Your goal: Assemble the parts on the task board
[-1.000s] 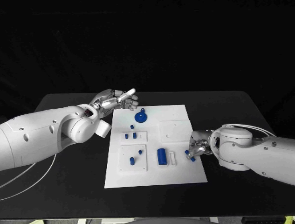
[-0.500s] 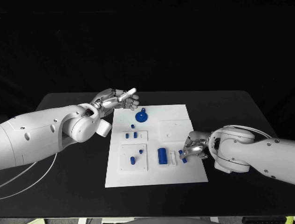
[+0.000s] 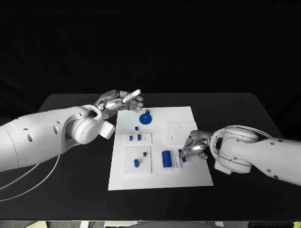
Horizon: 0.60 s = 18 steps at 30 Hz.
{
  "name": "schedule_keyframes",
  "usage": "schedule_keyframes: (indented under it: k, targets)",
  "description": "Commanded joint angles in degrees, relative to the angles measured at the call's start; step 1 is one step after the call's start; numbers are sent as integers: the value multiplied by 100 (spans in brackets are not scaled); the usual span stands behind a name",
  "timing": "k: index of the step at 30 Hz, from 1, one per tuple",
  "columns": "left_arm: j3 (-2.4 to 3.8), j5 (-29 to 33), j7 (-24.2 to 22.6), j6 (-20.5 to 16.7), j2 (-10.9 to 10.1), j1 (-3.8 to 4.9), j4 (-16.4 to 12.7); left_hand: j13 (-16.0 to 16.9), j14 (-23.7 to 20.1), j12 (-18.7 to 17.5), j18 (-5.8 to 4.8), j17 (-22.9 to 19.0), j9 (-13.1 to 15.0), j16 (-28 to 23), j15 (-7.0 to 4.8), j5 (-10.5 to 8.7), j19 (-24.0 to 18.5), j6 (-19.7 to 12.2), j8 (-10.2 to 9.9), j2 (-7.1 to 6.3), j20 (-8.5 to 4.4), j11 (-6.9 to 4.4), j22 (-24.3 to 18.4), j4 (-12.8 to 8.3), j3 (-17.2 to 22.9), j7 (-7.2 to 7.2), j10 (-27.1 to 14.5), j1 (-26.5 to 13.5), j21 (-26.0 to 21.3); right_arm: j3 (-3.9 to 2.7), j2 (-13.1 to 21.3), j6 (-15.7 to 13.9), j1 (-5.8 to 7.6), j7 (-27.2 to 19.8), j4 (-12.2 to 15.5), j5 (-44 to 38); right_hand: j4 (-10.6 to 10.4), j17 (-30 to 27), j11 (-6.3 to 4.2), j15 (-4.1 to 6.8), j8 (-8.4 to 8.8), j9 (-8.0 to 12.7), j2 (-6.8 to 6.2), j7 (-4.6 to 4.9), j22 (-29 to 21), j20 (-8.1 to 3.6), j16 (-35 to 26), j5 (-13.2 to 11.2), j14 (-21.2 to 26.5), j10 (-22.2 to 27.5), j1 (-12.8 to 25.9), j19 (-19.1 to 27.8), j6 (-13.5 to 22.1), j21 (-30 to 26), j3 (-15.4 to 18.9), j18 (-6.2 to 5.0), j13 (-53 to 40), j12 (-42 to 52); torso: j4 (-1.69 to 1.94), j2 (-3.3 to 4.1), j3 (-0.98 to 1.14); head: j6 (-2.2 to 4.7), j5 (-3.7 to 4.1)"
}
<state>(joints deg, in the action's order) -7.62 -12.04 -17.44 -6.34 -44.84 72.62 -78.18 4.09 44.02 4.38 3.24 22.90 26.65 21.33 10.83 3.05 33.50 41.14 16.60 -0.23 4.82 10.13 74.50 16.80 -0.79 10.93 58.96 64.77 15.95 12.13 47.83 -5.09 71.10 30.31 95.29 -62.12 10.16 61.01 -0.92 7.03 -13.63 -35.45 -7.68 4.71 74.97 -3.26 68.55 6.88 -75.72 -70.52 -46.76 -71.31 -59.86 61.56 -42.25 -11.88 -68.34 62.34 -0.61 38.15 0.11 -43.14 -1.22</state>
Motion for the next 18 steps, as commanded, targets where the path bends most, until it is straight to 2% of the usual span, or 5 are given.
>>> schedule_keyframes:
  k: [1,13,18]
  targets:
    - [5,30,-70,74,8,3,-18,-2,46,-20,92,-6,-9,23,-10,21,46,54,30,-6,13,7,8,-1,-34,75,39,56,-21,2,-48,252,-2,10,-29,163,-3,-6,-24,7,-18,8,-21,48,39,4,-30,-31,-7,-8,43,-1,-10,7,42,-312,13,-9,3,-1,-2,-2,-5]
    - [5,30,-68,74,8,3,-23,-3,47,-21,91,-7,-12,23,-10,20,49,54,29,-4,12,7,10,0,-37,75,40,59,-25,29,-208,338,-11,50,-148,245,-20,-6,-29,11,-21,13,-21,44,37,-1,-32,-57,-5,10,53,3,-20,4,64,-312,25,-25,4,0,3,-15,-27]
    - [5,30,-63,78,0,3,-14,-3,47,-21,91,-8,-13,23,-10,20,50,54,29,-4,12,7,11,0,-39,75,41,60,-27,55,-265,366,-11,75,-219,246,-28,-6,-30,13,-22,16,-20,42,37,-3,-33,-65,-4,11,62,5,-23,2,79,-312,21,-20,1,1,-1,-28,-38]
